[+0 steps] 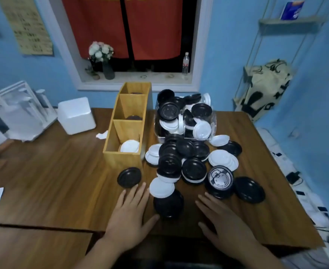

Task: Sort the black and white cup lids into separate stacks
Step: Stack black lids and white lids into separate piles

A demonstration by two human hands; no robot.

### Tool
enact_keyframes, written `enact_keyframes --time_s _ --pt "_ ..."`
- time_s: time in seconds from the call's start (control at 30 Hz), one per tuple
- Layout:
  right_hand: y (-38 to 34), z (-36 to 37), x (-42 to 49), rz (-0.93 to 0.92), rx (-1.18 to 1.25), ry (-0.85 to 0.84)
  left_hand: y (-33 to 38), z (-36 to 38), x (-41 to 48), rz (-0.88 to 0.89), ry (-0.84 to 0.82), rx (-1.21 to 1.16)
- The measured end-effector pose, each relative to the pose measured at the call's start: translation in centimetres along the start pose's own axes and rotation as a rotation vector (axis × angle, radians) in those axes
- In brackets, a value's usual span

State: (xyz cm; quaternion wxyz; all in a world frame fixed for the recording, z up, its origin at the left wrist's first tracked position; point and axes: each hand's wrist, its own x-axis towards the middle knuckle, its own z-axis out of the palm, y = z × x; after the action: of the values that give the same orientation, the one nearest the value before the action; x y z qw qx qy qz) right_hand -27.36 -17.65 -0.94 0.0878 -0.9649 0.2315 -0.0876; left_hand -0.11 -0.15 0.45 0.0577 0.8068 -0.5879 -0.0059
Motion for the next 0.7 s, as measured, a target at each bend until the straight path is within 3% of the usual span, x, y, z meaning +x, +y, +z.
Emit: enact_keyframes --time_s 0.37,0.53,0.7 --pt "0.2 0.5 -0.1 -0.036 0.032 -0.028 0.1 0.7 -0.9 -0.021 0.000 -0.072" --pt "0.1 0.5 -0.2 -0.052 0.139 0.026 0.3 0.6 -1.3 -0.099 0.134 -0.288" --pt "-0.4 -0.5 1.4 -0.141 0.292 0.070 0.6 0.5 -2.0 -0.355 0.406 -0.443"
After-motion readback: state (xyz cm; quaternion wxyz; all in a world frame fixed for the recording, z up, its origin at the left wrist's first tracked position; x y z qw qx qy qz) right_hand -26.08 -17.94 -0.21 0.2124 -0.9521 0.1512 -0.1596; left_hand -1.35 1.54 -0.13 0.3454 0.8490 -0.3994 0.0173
